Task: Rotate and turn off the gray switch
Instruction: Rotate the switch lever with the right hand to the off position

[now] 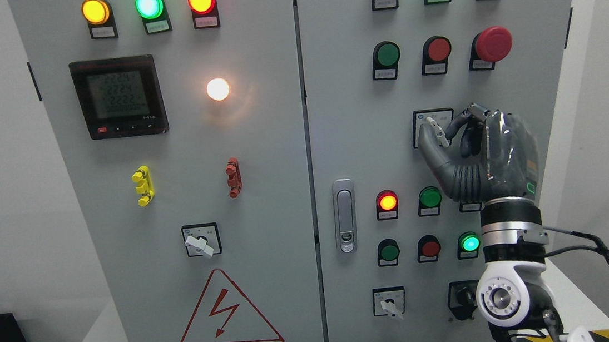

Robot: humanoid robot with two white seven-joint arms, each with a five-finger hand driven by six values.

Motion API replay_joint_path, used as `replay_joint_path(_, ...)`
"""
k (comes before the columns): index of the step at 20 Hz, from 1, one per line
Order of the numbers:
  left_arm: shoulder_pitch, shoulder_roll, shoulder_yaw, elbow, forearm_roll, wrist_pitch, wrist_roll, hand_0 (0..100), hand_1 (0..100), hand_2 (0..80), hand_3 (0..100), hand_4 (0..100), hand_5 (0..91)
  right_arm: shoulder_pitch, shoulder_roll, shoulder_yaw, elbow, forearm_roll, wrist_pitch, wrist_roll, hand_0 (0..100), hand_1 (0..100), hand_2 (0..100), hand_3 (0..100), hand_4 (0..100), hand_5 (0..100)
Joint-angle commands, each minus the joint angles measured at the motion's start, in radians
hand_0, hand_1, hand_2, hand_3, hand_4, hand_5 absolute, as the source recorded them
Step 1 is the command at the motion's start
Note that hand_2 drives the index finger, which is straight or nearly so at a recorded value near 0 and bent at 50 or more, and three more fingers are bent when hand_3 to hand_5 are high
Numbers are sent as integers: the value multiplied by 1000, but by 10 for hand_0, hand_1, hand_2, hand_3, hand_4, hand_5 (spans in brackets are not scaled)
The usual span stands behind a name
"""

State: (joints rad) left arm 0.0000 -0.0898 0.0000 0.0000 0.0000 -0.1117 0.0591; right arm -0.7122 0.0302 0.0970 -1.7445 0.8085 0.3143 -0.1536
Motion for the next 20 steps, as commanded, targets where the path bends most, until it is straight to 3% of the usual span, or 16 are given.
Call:
replay_joint_path(1, -9, 1, 8, -25, 20, 1, 1, 120, 389, 0, 0, 0, 0, -4, 5, 1, 5, 0, 0, 0, 463, 462, 693, 1000, 1000, 1000)
replay_joint_path(15, -9, -1, 8, -25, 20, 0, 1, 120, 389, 0, 0, 0, 0, -6, 5, 1, 5, 0, 2, 0, 535, 412, 712, 1000, 1000, 1000)
replay_joint_path(20, -9, 1, 8, -25, 20, 0, -1, 120, 389, 0, 0, 0, 0, -6, 5, 1, 5, 0, 0, 0, 347, 438, 715, 1000, 1000, 1000)
